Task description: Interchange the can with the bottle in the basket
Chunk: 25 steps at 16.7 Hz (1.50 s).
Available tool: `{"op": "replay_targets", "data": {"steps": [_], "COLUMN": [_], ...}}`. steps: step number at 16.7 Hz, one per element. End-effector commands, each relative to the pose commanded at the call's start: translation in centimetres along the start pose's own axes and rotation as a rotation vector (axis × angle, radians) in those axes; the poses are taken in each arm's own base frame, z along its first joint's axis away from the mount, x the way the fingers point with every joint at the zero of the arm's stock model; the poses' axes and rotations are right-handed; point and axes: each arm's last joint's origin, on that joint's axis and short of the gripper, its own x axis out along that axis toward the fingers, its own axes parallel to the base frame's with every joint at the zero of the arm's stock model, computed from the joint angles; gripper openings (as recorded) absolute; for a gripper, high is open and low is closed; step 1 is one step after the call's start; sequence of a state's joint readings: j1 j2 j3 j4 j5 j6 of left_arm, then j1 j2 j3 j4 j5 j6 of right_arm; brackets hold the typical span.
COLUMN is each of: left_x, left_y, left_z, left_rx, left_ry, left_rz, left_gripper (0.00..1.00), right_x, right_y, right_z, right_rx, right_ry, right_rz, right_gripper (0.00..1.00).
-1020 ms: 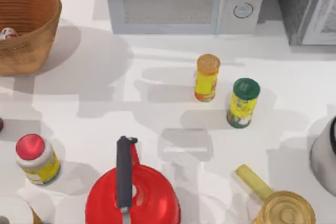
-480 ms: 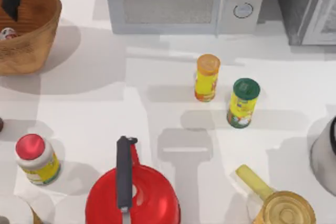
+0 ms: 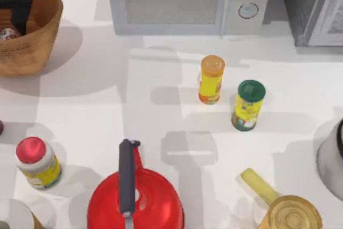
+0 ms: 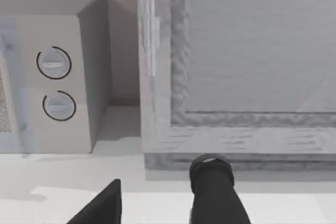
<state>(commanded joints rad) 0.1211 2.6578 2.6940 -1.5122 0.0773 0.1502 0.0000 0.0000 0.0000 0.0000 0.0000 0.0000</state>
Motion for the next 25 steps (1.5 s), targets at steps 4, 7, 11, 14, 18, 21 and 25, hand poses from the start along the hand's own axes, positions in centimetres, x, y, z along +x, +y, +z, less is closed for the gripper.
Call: {"op": "replay_targets", "data": {"steps": [4,7,11,14,18,21,25], "left_x": [0.1,0.8,4.3,5.9,6.0,6.0,6.0], "left_y": [-0.2,-0.1,0.0,0.0,0.0,0.0,0.0], "left_z": [0.0,0.1,0.1,0.0,0.0,0.0,0.0], "left_rx": [0.004,0.0,0.0,0.0,0.0,0.0,0.0], "left_ry": [0.002,-0.004,0.005,0.0,0.0,0.0,0.0], "left_rz": [0.0,0.001,-0.001,0.0,0.0,0.0,0.0], "left_gripper": [1.0,1.0,1.0,1.0,1.0,0.77,0.47], "right_x": [0.0,0.0,0.0,0.0,0.0,0.0,0.0], "right_y": [0.0,0.0,0.0,0.0,0.0,0.0,0.0], "right_z": [0.0,0.0,0.0,0.0,0.0,0.0,0.0], "right_rx": [0.0,0.0,0.0,0.0,0.0,0.0,0.0], "right_ry": [0.0,0.0,0.0,0.0,0.0,0.0,0.0], "right_rz": [0.0,0.0,0.0,0.0,0.0,0.0,0.0], "right_gripper": [1.0,1.0,1.0,1.0,1.0,1.0,1.0]}}
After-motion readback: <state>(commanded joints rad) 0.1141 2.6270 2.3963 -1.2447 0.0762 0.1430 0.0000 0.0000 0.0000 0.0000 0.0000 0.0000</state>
